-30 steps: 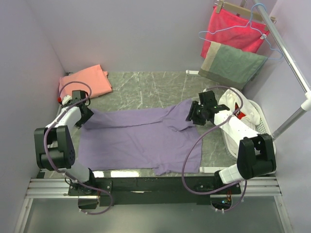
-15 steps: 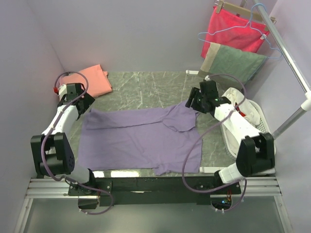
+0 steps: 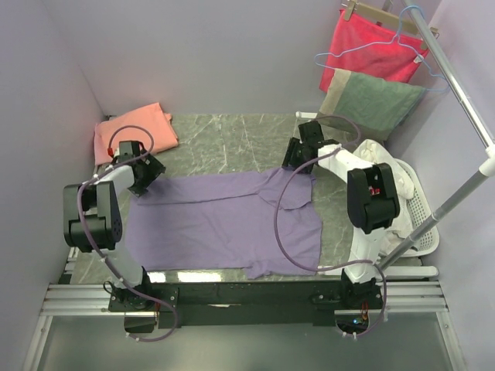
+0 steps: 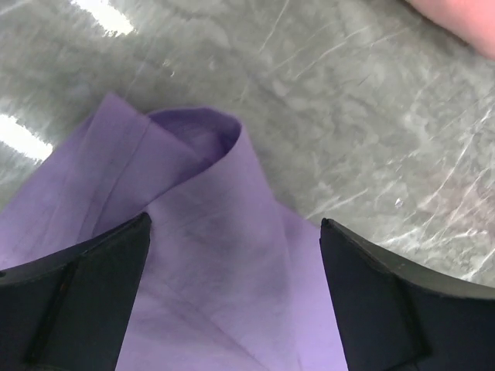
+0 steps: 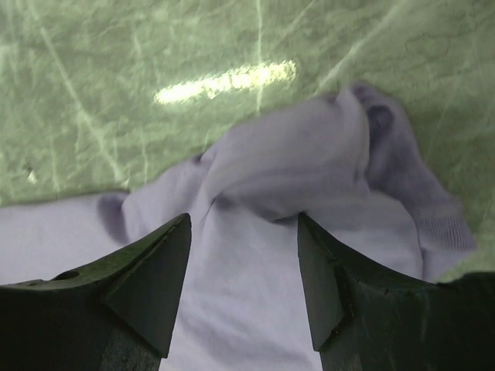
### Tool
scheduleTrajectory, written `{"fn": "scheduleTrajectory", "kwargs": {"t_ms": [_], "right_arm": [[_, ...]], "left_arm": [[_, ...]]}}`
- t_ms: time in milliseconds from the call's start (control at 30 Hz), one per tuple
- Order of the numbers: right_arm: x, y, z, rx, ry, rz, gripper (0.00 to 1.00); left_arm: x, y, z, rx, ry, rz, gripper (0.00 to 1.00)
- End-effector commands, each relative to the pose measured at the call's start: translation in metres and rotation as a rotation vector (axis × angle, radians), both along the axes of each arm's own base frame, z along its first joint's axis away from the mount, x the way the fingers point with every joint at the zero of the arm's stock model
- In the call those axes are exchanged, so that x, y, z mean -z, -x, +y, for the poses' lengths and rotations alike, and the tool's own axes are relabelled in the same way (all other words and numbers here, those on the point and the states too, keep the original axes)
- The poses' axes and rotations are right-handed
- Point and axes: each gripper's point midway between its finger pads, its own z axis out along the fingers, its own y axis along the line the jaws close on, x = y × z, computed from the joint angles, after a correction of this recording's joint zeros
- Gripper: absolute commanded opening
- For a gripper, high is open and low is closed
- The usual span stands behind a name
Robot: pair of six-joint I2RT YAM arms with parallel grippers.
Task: Fold and stack the t-shirts
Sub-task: Fold the flattened tshirt in 1/3 of the way
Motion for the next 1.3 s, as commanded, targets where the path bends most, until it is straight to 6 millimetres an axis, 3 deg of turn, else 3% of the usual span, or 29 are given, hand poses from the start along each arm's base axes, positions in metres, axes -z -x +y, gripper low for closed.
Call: {"fn": "scheduleTrajectory", "kwargs": {"t_ms": [0, 133, 233, 267, 333, 467, 533, 567, 700, 767, 800, 833, 867, 933, 1033, 1167, 1267], "right_arm": [[0.006, -0.016, -0.009, 0.058, 0.025, 0.019, 0.64], [0.025, -0.021, -0.026, 0.109, 0.056, 0.070, 0.63], [0.029, -0.032, -0.036, 0.137, 0.060, 0.085, 0.62], [0.025, -0.043, -0.037, 0.142, 0.054, 0.068, 0.62], [0.032, -0.046, -0.047, 0.160, 0.064, 0.108, 0.62], [0.017, -0.082, -0.058, 0.188, 0.054, 0.071, 0.61], [0.026, -0.091, -0.055, 0.173, 0.035, 0.090, 0.61], [0.012, -0.106, -0.053, 0.168, 0.022, 0.051, 0.61], [0.001, -0.119, -0.040, 0.096, -0.018, 0.000, 0.62], [-0.014, -0.115, -0.045, 0.104, -0.004, -0.050, 0.63], [-0.022, -0.113, -0.048, 0.104, 0.006, -0.077, 0.63], [-0.034, -0.099, -0.047, 0.090, -0.001, -0.097, 0.64], [-0.045, -0.100, -0.047, 0.084, -0.010, -0.145, 0.64], [-0.064, -0.080, -0.041, 0.044, -0.041, -0.177, 0.65], [-0.083, -0.061, -0.035, 0.005, -0.069, -0.219, 0.66], [-0.090, -0.038, -0.010, -0.092, -0.144, -0.213, 0.66], [-0.081, -0.028, 0.013, -0.167, -0.176, -0.177, 0.66]], "left_arm": [[0.013, -0.011, 0.004, 0.002, -0.022, 0.008, 0.96], [0.043, 0.001, 0.029, -0.079, -0.080, 0.133, 0.96], [0.052, -0.003, 0.039, -0.106, -0.051, 0.137, 0.95], [0.051, -0.007, 0.041, -0.112, -0.047, 0.125, 0.95], [0.050, -0.014, 0.047, -0.124, -0.039, 0.118, 0.95], [0.045, -0.024, 0.050, -0.127, -0.029, 0.101, 0.94], [0.042, -0.028, 0.048, -0.127, -0.016, 0.085, 0.94], [0.042, -0.030, 0.044, -0.118, 0.005, 0.076, 0.94], [0.031, -0.036, 0.034, -0.084, 0.046, 0.014, 0.92], [0.021, -0.039, 0.033, -0.079, 0.045, -0.024, 0.92], [0.007, -0.041, 0.030, -0.074, 0.040, -0.059, 0.92], [-0.001, -0.042, 0.029, -0.070, 0.038, -0.077, 0.92], [-0.007, -0.041, 0.026, -0.066, 0.031, -0.092, 0.93], [-0.033, -0.040, 0.023, -0.067, -0.006, -0.149, 0.95], [-0.062, -0.030, 0.015, -0.070, -0.063, -0.196, 1.00], [-0.083, -0.011, 0.006, -0.074, -0.094, -0.228, 0.99], [-0.095, 0.000, 0.005, -0.076, -0.109, -0.243, 0.99]]}}
